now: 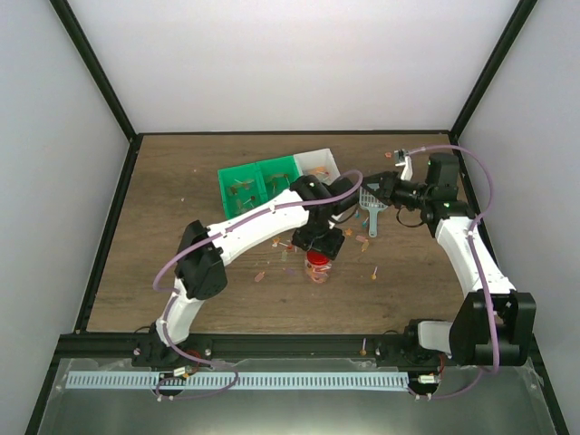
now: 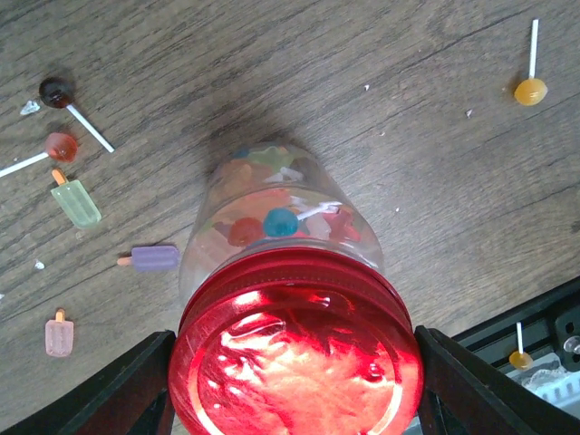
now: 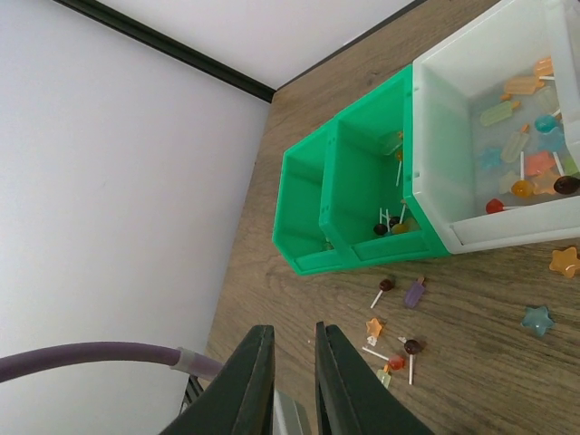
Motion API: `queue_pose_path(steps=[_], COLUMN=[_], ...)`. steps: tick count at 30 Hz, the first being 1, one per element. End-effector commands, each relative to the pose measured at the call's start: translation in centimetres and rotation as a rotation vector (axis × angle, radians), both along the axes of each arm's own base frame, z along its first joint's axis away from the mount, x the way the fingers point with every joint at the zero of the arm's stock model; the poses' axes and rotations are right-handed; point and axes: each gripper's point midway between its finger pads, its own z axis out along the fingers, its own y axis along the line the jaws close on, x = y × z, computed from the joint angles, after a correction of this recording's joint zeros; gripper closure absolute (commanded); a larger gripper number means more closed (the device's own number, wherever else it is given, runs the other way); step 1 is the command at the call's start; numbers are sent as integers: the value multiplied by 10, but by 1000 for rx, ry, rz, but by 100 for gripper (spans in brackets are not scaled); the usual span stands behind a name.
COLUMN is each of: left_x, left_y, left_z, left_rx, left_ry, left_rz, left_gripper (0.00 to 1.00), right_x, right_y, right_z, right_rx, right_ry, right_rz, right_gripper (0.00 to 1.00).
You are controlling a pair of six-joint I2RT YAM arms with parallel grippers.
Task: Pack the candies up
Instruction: Close the bottle lid on the packing bottle.
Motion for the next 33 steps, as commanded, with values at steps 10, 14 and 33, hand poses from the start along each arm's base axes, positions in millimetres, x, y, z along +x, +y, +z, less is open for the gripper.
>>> queue_pose_path(steps=[10,14,33], left_x=[-5,-4,-6], left_y=[-1,0,2], left_z=[-8,-6,40], left_rx=[21,19,-123], left_ry=[22,15,15], left_rz=[-11,-14,-62], left_gripper=[29,25,23], right_x=[-1,-1,0], right_y=[-3,-3,0], right_z=[1,3,6], right_rx=[-6,-6,37], right_ry=[-11,-15,-5], right_rz=[-4,-5,4], right_gripper=[84,84,84])
